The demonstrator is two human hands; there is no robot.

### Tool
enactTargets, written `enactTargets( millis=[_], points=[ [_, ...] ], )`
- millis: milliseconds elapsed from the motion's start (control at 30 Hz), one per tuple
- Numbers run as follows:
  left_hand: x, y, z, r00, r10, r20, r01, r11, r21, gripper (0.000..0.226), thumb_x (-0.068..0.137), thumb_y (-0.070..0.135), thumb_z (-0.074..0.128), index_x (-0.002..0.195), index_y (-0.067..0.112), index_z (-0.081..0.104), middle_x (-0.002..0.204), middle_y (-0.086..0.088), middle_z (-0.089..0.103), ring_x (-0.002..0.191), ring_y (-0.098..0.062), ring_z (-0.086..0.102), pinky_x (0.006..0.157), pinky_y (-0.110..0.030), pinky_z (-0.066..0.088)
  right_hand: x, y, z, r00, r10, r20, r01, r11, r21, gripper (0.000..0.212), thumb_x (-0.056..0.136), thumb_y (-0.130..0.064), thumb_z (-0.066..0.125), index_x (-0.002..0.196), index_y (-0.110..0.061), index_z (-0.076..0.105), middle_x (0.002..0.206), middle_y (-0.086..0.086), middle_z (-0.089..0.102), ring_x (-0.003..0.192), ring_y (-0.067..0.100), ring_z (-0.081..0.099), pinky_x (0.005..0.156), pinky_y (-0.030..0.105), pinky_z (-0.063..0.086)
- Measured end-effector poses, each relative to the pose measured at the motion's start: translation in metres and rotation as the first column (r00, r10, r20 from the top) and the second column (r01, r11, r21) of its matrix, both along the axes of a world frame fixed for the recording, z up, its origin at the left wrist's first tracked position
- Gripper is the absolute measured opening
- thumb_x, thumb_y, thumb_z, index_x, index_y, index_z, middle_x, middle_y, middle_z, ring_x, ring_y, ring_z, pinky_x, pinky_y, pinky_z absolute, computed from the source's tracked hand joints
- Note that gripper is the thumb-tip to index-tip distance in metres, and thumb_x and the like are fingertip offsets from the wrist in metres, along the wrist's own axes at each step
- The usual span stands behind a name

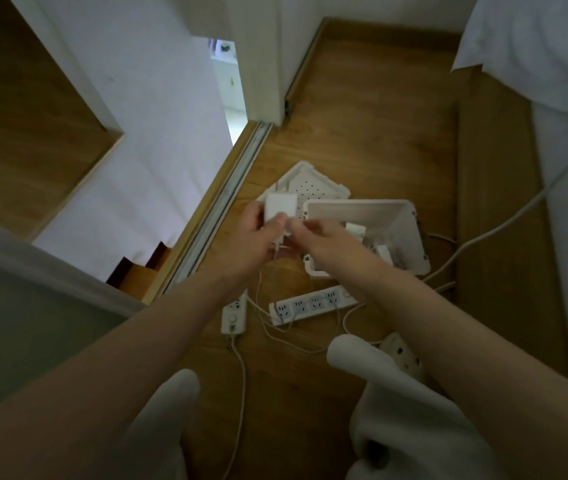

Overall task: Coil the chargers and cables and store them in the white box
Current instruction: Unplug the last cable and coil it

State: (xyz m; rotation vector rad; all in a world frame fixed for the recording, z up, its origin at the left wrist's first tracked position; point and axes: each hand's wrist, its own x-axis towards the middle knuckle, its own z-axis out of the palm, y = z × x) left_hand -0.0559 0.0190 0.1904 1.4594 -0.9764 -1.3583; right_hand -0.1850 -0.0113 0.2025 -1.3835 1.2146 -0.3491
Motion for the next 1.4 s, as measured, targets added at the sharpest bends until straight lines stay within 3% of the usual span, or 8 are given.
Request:
enactTargets(
  millis=[167,400,533,667,767,933,1100,1400],
  points=[
    [0.004,0.010,0.028,0.896,0.188,-0.403,-0.147,0.981,0.129,0.035,0.100,0.030,0.037,0.123,0.004,0.044,0.080,-0.008,0.053,0.061,-0.012,0.054,0.051,-0.021,0.049,0.010,0.031,0.011,0.962,0.238,0.133,-0.234,0.971,-0.046,0.026,0.100,-0.031,0.035,0.089,-0.019,0.055,0.073,-0.002,0.060,0.069,0.009,0.058,0.075,0.027,0.046],
    [0.028,0.031,0.060,0.850,0.124,-0.511,-0.056,0.988,0.146,0.032,0.095,0.042,0.037,0.103,0.014,0.053,0.067,-0.002,0.052,0.037,-0.002,0.026,0.037,-0.013,0.015,-0.015,0.048,0.008,0.926,0.373,-0.056,-0.375,0.896,-0.240,0.034,0.093,-0.039,0.048,0.072,-0.016,0.064,0.048,-0.009,0.038,0.040,0.005,0.031,0.043,0.019,0.029],
    [0.045,0.048,0.067,0.954,-0.266,-0.137,0.290,0.933,0.212,0.041,0.087,0.046,0.050,0.097,0.007,0.056,0.067,-0.011,0.049,0.037,-0.005,0.027,0.037,-0.016,0.017,-0.034,0.047,-0.004,0.913,0.332,-0.240,-0.393,0.874,-0.287,0.033,0.093,-0.038,0.049,0.074,-0.016,0.064,0.055,-0.005,0.046,0.041,0.003,0.034,0.046,0.017,0.030],
    [0.048,0.062,0.064,0.821,-0.515,0.247,0.414,0.834,0.364,0.052,0.078,0.053,0.056,0.105,0.009,0.061,0.084,-0.018,0.059,0.054,-0.020,0.042,0.046,-0.019,0.029,-0.033,0.043,-0.001,0.875,0.240,-0.421,-0.411,0.826,-0.385,0.028,0.093,-0.043,0.046,0.071,-0.028,0.057,0.063,-0.007,0.056,0.056,0.009,0.051,0.051,0.019,0.034],
    [0.048,0.071,0.064,0.775,-0.526,0.350,0.407,0.839,0.362,0.057,0.078,0.055,0.052,0.111,0.008,0.060,0.087,-0.017,0.061,0.049,-0.011,0.043,0.044,-0.018,0.030,-0.019,0.049,0.014,0.875,0.158,-0.457,-0.386,0.796,-0.465,0.024,0.093,-0.044,0.046,0.075,-0.032,0.057,0.062,-0.007,0.060,0.055,0.009,0.055,0.051,0.020,0.042],
    [0.054,0.086,0.063,0.719,-0.470,0.512,0.344,0.881,0.326,0.011,0.092,0.041,0.048,0.093,0.032,0.055,0.089,-0.002,0.061,0.068,-0.016,0.055,0.057,-0.021,0.044,0.003,0.065,0.031,0.905,0.053,-0.422,-0.296,0.791,-0.535,0.028,0.093,-0.042,0.047,0.088,-0.024,0.068,0.071,-0.006,0.065,0.062,0.009,0.059,0.057,0.023,0.049],
    [0.051,0.093,0.057,0.670,-0.407,0.621,0.254,0.911,0.324,0.017,0.096,0.040,0.041,0.100,0.024,0.045,0.094,0.000,0.058,0.077,-0.020,0.061,0.065,-0.026,0.051,0.016,0.069,0.028,0.930,0.032,-0.365,-0.221,0.843,-0.490,0.032,0.096,-0.033,0.043,0.085,-0.016,0.067,0.065,-0.004,0.060,0.049,0.005,0.047,0.047,0.019,0.032],
    [0.044,0.086,0.049,0.696,-0.262,0.668,0.113,0.960,0.258,0.016,0.098,0.035,0.041,0.107,0.023,0.037,0.086,0.005,0.052,0.070,-0.010,0.057,0.053,-0.018,0.046,0.025,0.069,0.026,0.945,0.054,-0.323,-0.216,0.843,-0.492,0.031,0.098,-0.030,0.041,0.092,-0.016,0.068,0.063,-0.005,0.057,0.048,0.005,0.044,0.047,0.019,0.032]
  ],
)
